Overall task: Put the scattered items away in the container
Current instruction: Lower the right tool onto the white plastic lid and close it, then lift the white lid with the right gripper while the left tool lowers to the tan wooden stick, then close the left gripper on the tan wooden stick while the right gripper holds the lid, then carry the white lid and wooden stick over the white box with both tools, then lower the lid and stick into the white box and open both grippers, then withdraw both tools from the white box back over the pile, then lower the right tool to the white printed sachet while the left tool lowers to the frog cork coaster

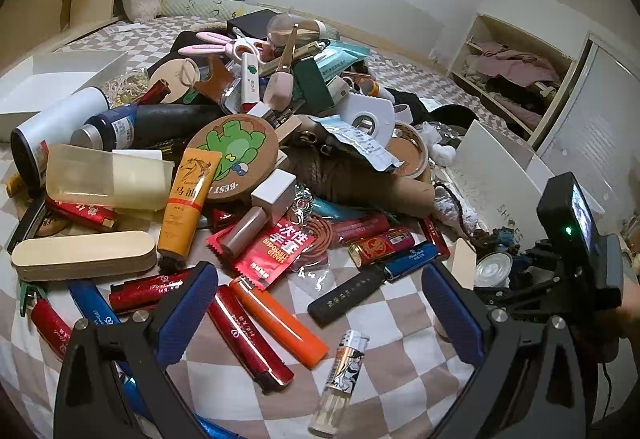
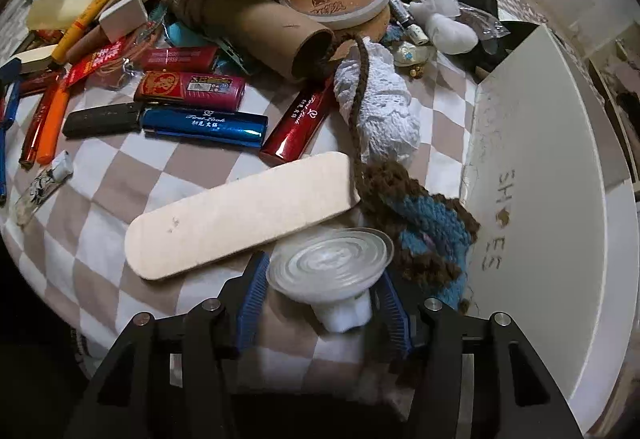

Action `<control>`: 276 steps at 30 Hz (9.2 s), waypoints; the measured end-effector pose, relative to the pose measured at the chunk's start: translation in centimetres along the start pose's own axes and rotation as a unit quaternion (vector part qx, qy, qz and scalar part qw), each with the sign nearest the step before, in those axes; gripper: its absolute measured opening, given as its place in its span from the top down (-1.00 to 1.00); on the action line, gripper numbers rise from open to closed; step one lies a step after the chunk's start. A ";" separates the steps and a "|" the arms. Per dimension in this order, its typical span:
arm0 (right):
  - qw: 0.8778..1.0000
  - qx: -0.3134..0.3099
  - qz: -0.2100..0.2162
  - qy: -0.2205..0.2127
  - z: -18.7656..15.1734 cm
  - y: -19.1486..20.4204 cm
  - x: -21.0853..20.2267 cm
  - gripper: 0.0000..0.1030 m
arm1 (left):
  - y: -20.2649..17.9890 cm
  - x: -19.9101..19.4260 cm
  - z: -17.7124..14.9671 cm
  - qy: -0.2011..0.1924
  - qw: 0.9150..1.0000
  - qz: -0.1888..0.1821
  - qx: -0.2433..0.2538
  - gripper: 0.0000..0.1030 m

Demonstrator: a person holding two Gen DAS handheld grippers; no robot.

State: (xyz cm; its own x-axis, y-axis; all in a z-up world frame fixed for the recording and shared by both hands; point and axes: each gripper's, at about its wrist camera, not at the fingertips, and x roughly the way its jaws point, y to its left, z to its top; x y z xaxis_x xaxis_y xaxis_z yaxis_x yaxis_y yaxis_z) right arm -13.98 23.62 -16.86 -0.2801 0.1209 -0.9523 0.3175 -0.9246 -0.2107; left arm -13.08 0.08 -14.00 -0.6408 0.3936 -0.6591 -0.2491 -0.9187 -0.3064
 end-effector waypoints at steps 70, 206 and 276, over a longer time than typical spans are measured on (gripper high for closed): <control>0.898 0.238 0.295 -0.225 0.6 -5.7 -3.3 0.04 | -13.8 7.9 -5.7 0.077 0.969 -0.069 0.223 0.28; 0.850 0.405 0.160 -0.295 -13.7 -24.8 -10.8 -0.16 | -32.1 6.6 0.9 0.025 0.958 -0.169 0.230 -0.58; 0.883 0.174 0.158 -0.406 4.3 -6.5 -13.8 -1.00 | -2.3 -1.8 7.9 -0.101 0.984 0.105 0.099 -0.99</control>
State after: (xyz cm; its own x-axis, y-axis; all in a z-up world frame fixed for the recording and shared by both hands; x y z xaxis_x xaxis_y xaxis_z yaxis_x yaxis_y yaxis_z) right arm -16.04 26.43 -1.36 -0.8296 -0.3322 -0.4488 0.2390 -0.9377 0.2523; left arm -17.06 1.24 -6.67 -0.8192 0.1975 -0.5385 -0.2191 -0.9754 -0.0244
